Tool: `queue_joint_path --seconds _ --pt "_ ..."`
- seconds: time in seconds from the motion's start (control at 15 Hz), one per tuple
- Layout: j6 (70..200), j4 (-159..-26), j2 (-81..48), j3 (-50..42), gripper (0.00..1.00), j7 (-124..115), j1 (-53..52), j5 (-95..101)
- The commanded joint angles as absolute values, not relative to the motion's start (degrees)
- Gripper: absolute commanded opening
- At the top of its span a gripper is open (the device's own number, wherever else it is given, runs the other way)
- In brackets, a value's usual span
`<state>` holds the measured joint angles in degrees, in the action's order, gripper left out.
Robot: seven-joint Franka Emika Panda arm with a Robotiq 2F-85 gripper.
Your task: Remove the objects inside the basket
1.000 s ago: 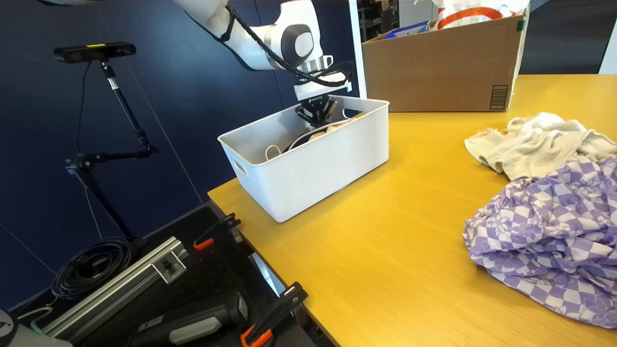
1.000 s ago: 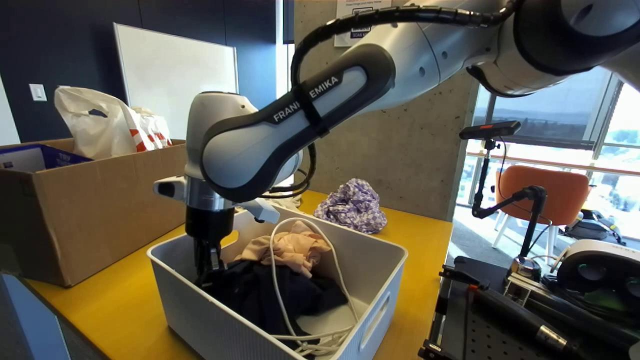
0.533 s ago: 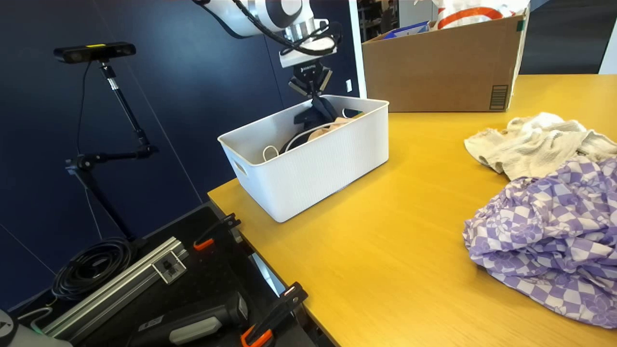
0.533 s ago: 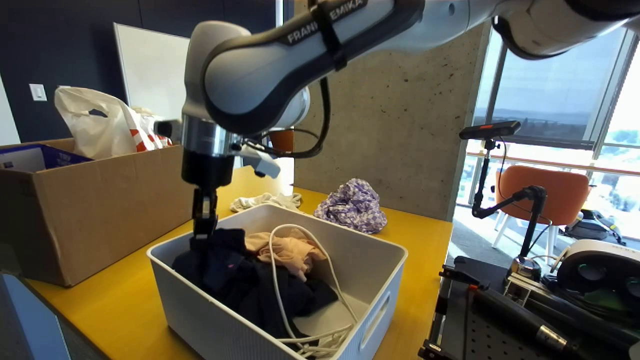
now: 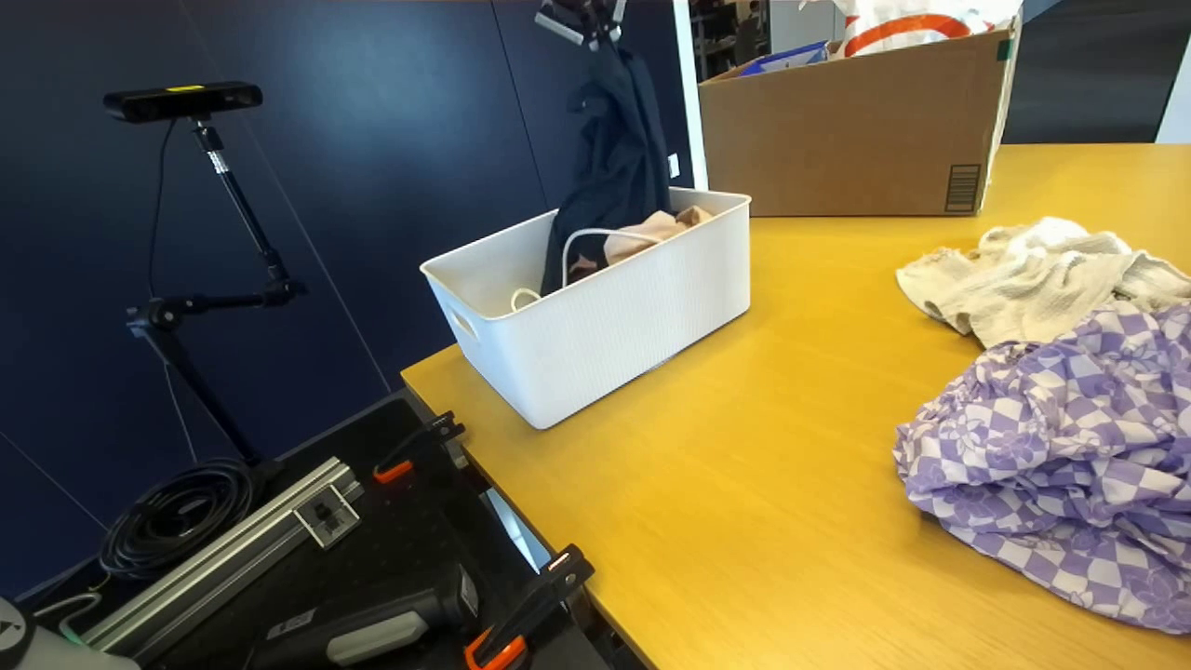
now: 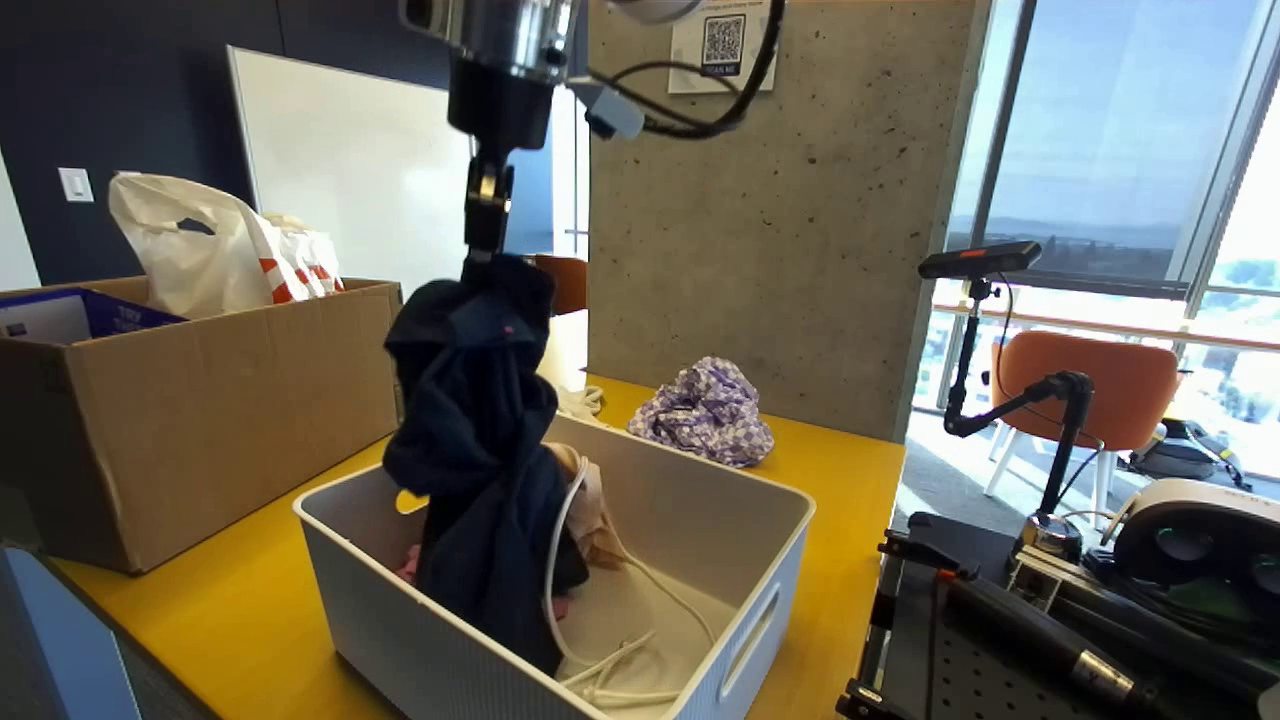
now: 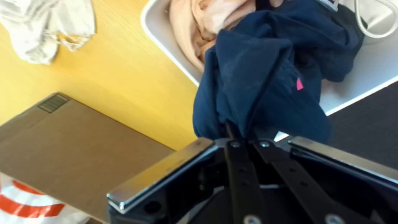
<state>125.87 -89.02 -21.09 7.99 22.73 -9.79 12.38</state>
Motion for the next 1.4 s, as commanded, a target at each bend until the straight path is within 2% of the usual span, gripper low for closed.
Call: queue_joint_path --seconds 0.0,0.73,1.0,1.33 --pt "122.2 -92.2 -11.3 5.4 0.01 19.0 -8.8 16.8" --pt "108.6 -83.2 6.2 0.2 0.01 18.6 -0.7 24.6" --pt "111.9 -87.4 11.1 -2.7 0.01 17.8 2.1 22.9" --pt "120.3 -96.6 9.8 -3.5 0.01 16.1 2.1 19.1"
